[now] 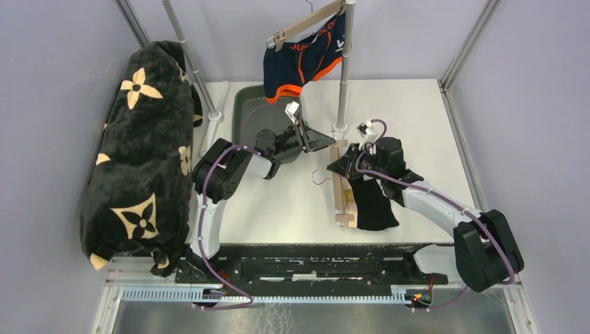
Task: Clip the underwear to the hanger
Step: Adjust the hanger at the center of the board.
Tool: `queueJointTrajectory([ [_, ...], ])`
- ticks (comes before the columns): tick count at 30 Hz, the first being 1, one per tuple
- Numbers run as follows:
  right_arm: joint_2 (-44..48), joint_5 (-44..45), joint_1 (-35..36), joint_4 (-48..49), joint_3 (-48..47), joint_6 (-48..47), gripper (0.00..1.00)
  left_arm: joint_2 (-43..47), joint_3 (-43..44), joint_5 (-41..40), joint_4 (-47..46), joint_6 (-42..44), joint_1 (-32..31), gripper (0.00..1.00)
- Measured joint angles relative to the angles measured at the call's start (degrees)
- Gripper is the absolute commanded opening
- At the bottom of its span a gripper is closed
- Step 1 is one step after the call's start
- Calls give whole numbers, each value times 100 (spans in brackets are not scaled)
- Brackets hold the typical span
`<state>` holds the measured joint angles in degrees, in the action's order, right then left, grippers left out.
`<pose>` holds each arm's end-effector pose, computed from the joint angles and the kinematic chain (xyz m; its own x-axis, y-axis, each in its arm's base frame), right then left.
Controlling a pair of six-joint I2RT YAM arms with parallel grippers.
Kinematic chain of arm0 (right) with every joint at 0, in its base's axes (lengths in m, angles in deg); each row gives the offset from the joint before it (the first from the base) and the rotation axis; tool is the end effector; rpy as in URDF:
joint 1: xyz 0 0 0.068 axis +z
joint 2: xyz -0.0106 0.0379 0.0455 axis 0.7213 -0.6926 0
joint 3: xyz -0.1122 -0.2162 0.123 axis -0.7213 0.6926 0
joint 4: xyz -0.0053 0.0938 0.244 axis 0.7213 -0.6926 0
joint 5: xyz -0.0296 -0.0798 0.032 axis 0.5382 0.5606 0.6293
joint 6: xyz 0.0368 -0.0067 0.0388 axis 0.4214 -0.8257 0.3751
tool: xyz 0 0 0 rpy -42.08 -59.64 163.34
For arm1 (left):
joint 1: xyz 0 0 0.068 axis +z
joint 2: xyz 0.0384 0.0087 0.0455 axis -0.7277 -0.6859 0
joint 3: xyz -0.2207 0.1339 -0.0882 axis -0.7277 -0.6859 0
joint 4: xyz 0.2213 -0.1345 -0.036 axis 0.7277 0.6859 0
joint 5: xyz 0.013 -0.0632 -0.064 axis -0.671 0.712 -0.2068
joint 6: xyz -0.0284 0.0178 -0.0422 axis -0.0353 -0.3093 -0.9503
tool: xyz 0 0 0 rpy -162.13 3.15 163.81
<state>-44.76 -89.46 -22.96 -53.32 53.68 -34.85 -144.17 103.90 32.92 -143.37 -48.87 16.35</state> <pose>0.2414 0.1218 0.2256 -0.7123 0.2279 -0.6639 -0.4241 0.6139 0.6658 0.3550 -0.2378 0.1835 -0.8411 -0.2913 -0.4558 0.5139 -0.1671 -0.8414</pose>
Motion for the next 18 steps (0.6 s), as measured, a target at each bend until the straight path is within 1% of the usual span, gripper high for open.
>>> queueJointTrajectory([
  [6,-33,0,0,39,0,0,2,11,0,4,2,0,-4,48],
  [8,-33,0,0,44,0,-2,2,11,0,4,2,0,-4,46],
  [9,-33,0,0,44,0,0,2,11,0,4,2,0,-4,43],
  [10,-33,-2,0,44,0,-2,2,11,0,4,4,0,-4,35],
  [12,-33,-9,0,57,0,-2,2,11,-2,0,17,0,-4,5],
  [13,-33,-7,0,61,0,0,2,11,-2,-2,22,0,-2,3],
  [14,-33,-13,-4,72,0,39,5,11,-2,-2,17,4,4,3],
  [15,-33,-15,-13,85,0,74,13,11,-2,-2,-4,4,13,3],
  [16,-33,-24,-17,101,0,107,36,11,-2,0,-17,4,17,3],
  [17,-33,-31,-17,107,0,129,48,11,-2,-4,-20,4,17,3],
  [18,-33,-33,-17,103,0,157,56,11,-2,-2,-20,7,17,3],
])
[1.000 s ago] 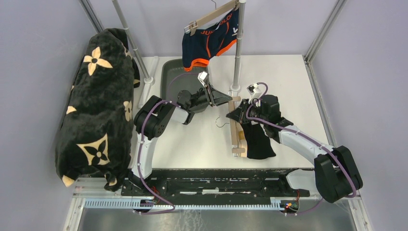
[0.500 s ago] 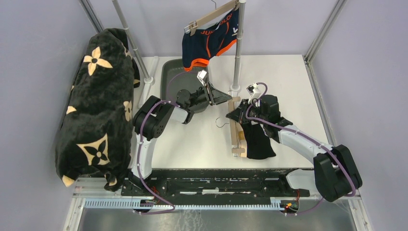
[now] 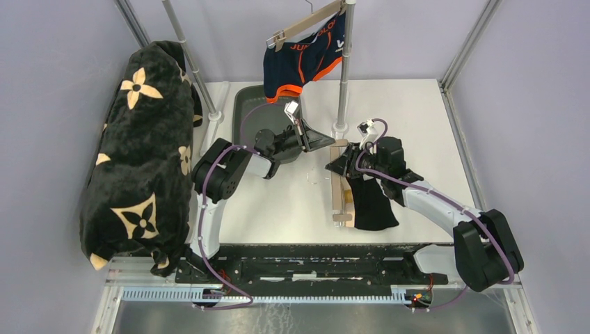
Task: Clip the underwear to the hanger
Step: Adjust the hanger at the center of the board.
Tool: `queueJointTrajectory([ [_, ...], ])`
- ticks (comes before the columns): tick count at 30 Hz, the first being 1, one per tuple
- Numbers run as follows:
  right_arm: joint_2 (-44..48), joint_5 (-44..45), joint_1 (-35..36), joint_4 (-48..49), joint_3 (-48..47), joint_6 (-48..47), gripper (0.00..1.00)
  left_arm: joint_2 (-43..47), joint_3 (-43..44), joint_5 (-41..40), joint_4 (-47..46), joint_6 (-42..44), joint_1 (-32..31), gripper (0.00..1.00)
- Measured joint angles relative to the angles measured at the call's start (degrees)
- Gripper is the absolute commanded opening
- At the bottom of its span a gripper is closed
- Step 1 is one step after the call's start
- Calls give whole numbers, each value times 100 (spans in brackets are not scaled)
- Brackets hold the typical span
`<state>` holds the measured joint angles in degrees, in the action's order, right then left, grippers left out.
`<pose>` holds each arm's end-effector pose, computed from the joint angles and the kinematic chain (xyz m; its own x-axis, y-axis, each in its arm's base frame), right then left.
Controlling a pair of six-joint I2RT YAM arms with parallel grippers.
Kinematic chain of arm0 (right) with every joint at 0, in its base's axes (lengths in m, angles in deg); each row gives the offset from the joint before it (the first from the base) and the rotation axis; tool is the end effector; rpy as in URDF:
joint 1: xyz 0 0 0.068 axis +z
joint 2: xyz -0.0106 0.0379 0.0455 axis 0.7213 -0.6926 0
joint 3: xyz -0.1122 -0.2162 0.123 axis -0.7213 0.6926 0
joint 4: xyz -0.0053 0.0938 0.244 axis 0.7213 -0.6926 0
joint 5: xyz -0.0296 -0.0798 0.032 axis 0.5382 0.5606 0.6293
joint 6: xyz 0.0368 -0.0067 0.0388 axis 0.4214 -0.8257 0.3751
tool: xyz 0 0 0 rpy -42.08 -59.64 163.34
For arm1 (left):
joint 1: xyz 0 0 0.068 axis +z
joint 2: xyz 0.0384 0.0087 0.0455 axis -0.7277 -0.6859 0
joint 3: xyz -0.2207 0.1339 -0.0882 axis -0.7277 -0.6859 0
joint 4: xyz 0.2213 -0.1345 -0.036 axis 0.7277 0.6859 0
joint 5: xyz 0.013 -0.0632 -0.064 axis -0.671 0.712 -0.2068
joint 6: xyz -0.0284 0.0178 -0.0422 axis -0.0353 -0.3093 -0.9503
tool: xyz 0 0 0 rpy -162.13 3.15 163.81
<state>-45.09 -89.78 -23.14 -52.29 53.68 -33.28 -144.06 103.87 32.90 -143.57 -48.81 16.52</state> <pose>0.2429 0.1217 0.2259 -0.7174 0.2476 -0.6512 -0.4128 0.6019 0.6836 0.3554 -0.2365 0.1844 -0.8377 -0.2954 -0.4594 0.5188 -0.1673 -0.8384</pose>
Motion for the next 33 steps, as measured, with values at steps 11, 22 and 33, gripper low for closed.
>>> queueJointTrajectory([
  [11,1294,1285,11,-1899,-442,-444,92,0,-133,7,7,-87,31,3],
  [22,815,3093,-142,-3779,-1912,-573,79,0,-914,46,11,-175,415,3],
  [33,-1631,2868,-151,-4422,-3101,-933,79,-46,-1156,155,9,-177,426,3],
])
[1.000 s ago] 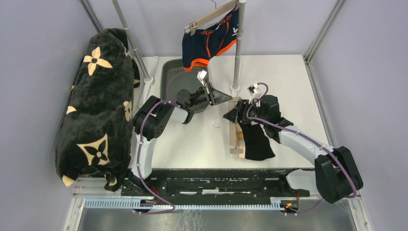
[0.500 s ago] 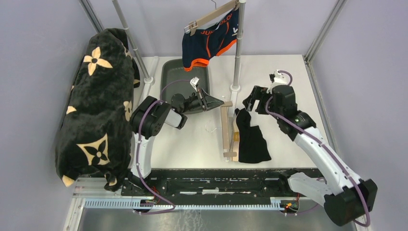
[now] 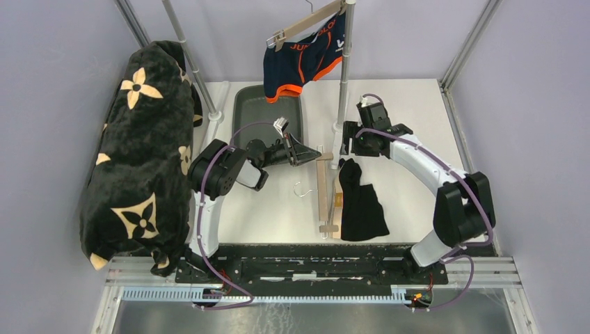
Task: Clip the underwear to the hanger
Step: Adjust the hanger at the center of the board, then clamp the underwear onto the hanger.
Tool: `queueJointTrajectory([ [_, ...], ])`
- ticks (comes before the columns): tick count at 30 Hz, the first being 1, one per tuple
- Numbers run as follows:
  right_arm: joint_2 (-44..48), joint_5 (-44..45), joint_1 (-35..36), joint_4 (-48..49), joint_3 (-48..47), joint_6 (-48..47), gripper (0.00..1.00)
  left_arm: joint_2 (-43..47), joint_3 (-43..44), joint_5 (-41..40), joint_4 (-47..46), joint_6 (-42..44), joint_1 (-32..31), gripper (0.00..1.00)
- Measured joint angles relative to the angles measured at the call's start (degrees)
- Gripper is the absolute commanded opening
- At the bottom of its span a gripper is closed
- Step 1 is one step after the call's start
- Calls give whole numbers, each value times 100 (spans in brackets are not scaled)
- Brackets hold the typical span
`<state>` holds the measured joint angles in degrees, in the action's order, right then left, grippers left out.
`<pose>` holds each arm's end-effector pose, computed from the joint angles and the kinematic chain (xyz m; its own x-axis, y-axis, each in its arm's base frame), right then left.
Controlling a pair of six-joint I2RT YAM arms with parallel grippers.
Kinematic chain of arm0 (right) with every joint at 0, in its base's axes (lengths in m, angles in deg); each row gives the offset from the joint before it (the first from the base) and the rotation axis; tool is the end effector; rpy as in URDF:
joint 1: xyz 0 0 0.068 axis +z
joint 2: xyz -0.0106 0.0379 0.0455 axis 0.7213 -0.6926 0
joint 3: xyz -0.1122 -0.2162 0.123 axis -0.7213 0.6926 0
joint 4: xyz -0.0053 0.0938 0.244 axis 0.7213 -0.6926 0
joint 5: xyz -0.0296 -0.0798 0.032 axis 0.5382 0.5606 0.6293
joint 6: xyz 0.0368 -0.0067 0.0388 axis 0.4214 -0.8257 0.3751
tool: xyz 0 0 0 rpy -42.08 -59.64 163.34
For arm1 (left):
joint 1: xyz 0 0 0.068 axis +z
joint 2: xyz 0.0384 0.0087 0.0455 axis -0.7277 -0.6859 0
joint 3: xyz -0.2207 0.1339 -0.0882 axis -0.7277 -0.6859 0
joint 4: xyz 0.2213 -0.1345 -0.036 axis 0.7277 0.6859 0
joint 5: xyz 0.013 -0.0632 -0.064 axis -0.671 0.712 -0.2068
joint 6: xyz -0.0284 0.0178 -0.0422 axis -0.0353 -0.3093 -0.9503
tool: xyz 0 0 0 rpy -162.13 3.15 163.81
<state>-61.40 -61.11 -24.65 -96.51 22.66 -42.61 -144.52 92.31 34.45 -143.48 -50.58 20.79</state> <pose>0.3104 0.1223 0.2533 -0.8157 0.1509 -0.5585 -0.0088 0.9621 0.2727 0.3402 -0.1947 0.1327 -0.9065 -0.2934 -0.3036 0.3343 -0.0596 -0.9406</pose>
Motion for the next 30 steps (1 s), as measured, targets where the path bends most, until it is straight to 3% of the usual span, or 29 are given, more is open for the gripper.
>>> queueJointTrajectory([
  [6,-785,-20,0,-188,-754,-238,79,-52,-15,20,2,0,0,3],
  [11,-1143,-98,0,-319,-833,-354,74,-87,-15,26,0,0,0,3],
  [17,-1228,-186,0,-420,-822,-476,53,-107,-15,37,0,0,2,3],
  [26,-1314,-400,0,-518,-737,-579,53,-177,-15,37,0,0,2,3],
  [28,-1373,-442,0,-533,-726,-599,46,-205,-15,39,4,0,4,3],
  [30,-1443,-503,0,-533,-713,-629,31,-212,-15,39,2,0,7,3],
])
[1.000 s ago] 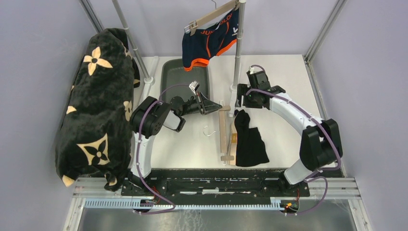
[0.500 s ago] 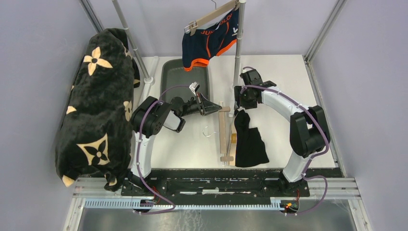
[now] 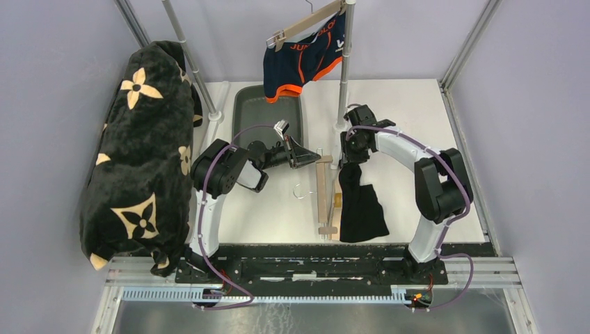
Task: Clip the underwear to the hanger
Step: Clamp the underwear onto the hanger.
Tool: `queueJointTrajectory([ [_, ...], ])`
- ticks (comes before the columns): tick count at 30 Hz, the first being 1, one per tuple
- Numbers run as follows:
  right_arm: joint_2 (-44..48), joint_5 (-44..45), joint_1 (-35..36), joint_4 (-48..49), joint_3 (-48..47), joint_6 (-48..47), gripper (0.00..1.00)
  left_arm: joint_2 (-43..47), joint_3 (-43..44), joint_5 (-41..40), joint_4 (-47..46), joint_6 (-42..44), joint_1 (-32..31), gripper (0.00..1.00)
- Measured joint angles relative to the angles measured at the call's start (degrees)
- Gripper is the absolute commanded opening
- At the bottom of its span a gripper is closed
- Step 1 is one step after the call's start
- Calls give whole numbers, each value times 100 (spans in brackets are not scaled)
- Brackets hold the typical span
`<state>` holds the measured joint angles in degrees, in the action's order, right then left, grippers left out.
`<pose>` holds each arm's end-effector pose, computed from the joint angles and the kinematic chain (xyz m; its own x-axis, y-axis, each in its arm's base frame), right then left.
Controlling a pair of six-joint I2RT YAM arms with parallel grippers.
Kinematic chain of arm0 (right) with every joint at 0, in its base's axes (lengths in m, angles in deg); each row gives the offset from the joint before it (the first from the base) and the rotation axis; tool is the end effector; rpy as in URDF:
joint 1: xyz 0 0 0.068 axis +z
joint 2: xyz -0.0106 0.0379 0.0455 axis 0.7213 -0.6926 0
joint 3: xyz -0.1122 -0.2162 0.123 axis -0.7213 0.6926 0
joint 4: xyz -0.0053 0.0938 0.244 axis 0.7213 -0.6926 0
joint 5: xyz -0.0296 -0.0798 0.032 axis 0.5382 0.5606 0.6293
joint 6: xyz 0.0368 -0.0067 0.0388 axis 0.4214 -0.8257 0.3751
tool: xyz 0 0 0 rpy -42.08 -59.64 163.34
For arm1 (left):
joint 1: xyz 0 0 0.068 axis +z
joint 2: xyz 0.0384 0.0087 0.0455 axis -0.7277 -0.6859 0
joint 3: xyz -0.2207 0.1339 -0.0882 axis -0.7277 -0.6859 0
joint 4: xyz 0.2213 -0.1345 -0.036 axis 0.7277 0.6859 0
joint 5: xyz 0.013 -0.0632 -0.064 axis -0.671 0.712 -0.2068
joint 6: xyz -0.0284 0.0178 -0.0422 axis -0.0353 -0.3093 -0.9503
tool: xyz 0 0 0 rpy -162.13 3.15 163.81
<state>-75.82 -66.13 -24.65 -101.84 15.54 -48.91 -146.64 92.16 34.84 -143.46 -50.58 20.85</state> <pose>0.3451 0.1393 0.2019 -0.9237 -0.0019 -0.3831 -0.0936 0.9708 0.2208 0.3401 -0.1944 0.1184 -0.9184 -0.2829 -0.2767 0.3006 -0.0437 -0.9528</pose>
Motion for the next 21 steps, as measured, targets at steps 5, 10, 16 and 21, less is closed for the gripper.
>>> queueJointTrajectory([
  [5,-144,-76,0,2,66,-66,1,0,0,0,0,0,2,3],
  [10,358,24,-4,334,577,-55,0,-2,0,2,0,0,2,3],
  [16,2205,-79,-118,1373,1491,-74,0,0,0,24,0,2,2,3],
  [21,2848,-372,-190,2197,1801,-203,0,116,-37,50,2,4,13,3],
])
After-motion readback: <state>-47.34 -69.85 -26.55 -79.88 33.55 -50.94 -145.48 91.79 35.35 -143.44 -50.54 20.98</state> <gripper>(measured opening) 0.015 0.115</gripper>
